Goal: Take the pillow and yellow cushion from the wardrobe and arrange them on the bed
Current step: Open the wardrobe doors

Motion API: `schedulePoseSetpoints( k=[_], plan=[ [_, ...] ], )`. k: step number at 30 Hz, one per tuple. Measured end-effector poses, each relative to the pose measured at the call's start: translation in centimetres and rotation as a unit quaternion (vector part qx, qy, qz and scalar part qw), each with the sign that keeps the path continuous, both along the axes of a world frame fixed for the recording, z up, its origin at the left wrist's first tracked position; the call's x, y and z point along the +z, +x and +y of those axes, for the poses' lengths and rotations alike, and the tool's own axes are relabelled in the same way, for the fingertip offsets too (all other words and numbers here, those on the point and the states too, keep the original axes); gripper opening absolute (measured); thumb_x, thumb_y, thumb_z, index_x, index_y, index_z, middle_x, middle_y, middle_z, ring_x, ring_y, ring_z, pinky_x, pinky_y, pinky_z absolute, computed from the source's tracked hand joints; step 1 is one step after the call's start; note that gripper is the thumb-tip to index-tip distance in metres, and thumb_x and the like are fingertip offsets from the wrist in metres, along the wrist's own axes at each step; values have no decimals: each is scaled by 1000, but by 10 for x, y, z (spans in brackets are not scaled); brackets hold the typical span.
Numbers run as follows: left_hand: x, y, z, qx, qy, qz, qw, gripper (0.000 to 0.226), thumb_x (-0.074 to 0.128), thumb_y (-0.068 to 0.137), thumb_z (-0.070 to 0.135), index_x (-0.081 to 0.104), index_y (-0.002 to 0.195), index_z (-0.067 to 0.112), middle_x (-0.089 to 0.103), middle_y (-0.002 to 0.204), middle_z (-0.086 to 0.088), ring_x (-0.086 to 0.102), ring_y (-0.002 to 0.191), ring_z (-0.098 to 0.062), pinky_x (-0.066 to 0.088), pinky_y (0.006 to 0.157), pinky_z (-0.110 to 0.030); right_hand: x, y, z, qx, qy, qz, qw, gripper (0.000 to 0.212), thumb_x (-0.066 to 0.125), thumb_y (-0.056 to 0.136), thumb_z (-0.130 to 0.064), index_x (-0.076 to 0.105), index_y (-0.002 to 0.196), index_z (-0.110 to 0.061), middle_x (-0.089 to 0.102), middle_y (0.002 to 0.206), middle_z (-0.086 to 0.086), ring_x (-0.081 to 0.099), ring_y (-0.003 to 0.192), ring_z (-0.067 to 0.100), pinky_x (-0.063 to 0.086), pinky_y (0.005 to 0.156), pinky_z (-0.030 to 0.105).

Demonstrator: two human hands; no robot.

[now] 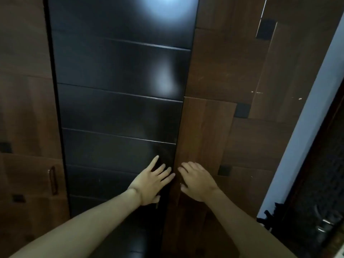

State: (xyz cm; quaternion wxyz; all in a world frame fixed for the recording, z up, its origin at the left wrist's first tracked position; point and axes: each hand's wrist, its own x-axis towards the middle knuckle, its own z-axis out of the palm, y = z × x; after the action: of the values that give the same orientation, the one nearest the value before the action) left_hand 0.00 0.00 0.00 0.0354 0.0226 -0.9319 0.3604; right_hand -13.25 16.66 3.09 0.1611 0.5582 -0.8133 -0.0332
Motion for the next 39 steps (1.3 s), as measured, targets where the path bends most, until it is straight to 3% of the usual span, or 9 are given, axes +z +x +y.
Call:
schedulePoseSetpoints(
  k=[4,9,13,17,21,27,35,39],
  plan=[
    [-29,-13,8,31,-65,-65,995,95,43,92,62,-6,157,12,6,164,-17,6,150,-36,-22,107,-69,-23,-4,-16,33,129,91,987,69,56,96,-38,31,154,-11,27,162,11,23,147,30,18,122,46],
    [-58,-28,7,42,-51,-80,995,91,48,94,56,1,157,9,22,159,-21,12,148,-39,0,116,-63,-52,-4,-34,41,206,136,968,64,56,97,-40,36,150,-9,39,153,12,32,140,30,22,119,46],
    [-65,-31,7,28,-121,-100,987,80,42,97,54,10,157,12,30,155,-22,12,145,-41,-2,116,-62,-66,-5,-42,34,236,125,963,59,57,97,-38,41,147,-11,48,145,12,41,134,29,19,119,49],
    [-70,-33,12,36,-179,-111,977,70,42,99,45,18,156,13,34,153,-20,13,144,-44,-1,116,-63,-78,-12,-39,38,239,189,952,59,52,98,-43,40,147,-12,50,145,12,40,136,29,11,120,52],
    [-72,-27,25,72,-215,-127,966,62,44,100,38,28,154,13,28,157,-20,7,146,-47,5,117,-62,-89,-11,-25,36,247,234,940,62,50,99,-44,38,149,-8,40,152,16,26,145,33,11,122,53],
    [-73,-3,46,104,-235,-111,960,61,44,99,35,30,153,10,26,157,-22,5,146,-49,9,117,-62,-90,8,-10,19,251,255,934,56,42,103,-38,39,150,-7,37,155,15,20,148,33,3,122,56],
    [-72,71,79,80,-234,-100,964,59,46,98,30,33,151,6,29,155,-23,3,144,-53,12,115,-66,-91,62,51,19,197,233,952,54,44,102,-34,40,148,-4,44,150,16,28,145,33,1,124,51],
    [-65,128,104,91,-231,-129,960,52,44,99,23,39,146,3,34,151,-27,10,139,-58,17,111,-70,-88,92,89,-11,240,227,944,52,40,103,-30,41,148,-5,43,151,17,26,145,37,0,123,54]
  ],
)
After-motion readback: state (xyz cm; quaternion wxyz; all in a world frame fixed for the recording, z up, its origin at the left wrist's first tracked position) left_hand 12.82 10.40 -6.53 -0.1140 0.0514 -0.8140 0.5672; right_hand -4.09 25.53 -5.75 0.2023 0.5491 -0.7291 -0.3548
